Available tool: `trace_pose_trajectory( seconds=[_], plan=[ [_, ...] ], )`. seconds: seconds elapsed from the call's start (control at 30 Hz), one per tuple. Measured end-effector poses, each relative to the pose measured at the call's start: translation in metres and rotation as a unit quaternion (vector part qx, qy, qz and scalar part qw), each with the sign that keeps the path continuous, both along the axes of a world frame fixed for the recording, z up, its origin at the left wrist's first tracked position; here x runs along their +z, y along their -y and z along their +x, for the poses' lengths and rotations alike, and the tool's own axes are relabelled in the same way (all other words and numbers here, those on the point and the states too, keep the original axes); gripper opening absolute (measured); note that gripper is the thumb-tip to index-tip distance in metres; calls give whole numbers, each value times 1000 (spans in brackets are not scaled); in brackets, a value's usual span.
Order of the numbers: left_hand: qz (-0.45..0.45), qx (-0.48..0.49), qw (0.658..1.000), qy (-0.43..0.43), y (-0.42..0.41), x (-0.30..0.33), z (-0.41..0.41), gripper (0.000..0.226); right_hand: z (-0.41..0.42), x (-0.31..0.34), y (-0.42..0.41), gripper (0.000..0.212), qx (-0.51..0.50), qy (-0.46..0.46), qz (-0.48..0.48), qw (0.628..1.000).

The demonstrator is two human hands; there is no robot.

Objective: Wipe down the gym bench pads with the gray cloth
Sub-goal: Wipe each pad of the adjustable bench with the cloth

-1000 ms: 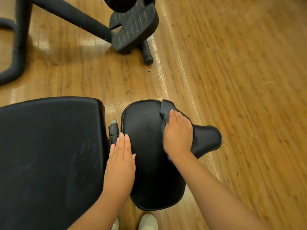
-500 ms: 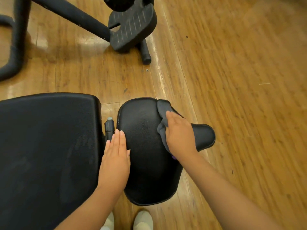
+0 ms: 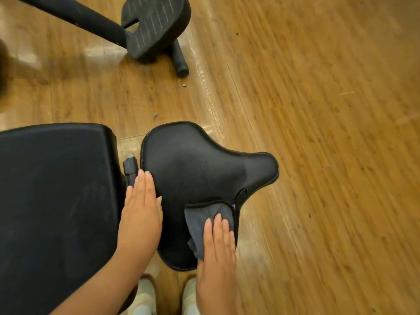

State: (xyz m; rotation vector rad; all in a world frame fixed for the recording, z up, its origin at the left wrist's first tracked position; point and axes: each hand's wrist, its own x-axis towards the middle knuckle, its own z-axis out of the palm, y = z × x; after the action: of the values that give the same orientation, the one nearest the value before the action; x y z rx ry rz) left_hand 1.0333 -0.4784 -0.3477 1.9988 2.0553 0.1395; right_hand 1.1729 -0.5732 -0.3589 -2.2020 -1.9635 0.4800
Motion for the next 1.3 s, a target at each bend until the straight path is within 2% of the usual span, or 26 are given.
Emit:
trace_pose_trajectory(
  seconds=[0.1,0.2,0.27,0.33,0.43,0.6,0.73,0.8,0.87,0.93,1.07,1.23,1.3],
  plan=[
    [1,13,1000,15,1,1,1,56,-4,1,-16,68,-82,-78,56,992],
    [-18,2,1000,6,0,-2,-2,57,7,10,-43,62,-155,-185,91,966],
    [-19,2,1000,13,0,-3,-2,58,23,14,-68,60,-171,-202,113,958],
    [-26,12,999,21,0,-2,-1,59,40,16,-93,63,-182,-167,157,956],
    [-21,-2,1000,0,0,-5,-2,58,50,15,-108,65,-188,-138,167,958],
    [-12,-11,1000,-22,-1,-9,-4,61,71,15,-138,48,-193,-38,182,963],
    [-6,-10,1000,-5,0,-3,0,59,78,26,-183,42,-218,28,141,965],
    [-9,-6,1000,-5,-1,-4,0,59,73,33,-190,18,-206,45,118,970],
    [-15,-12,1000,-17,-1,-6,-1,60,65,36,-195,8,-171,77,28,982],
    [-12,-18,999,-26,-2,-6,-2,58,55,36,-202,16,-164,85,-9,983],
    [-2,-19,999,-29,-2,-7,-1,57,37,35,-207,28,-126,94,20,987],
    [-2,-19,999,-36,-1,-6,-1,57,20,27,-183,23,-77,76,67,992],
    [-6,-25,999,-45,-1,-5,-1,58,23,15,-165,45,-31,79,96,992]
  ],
)
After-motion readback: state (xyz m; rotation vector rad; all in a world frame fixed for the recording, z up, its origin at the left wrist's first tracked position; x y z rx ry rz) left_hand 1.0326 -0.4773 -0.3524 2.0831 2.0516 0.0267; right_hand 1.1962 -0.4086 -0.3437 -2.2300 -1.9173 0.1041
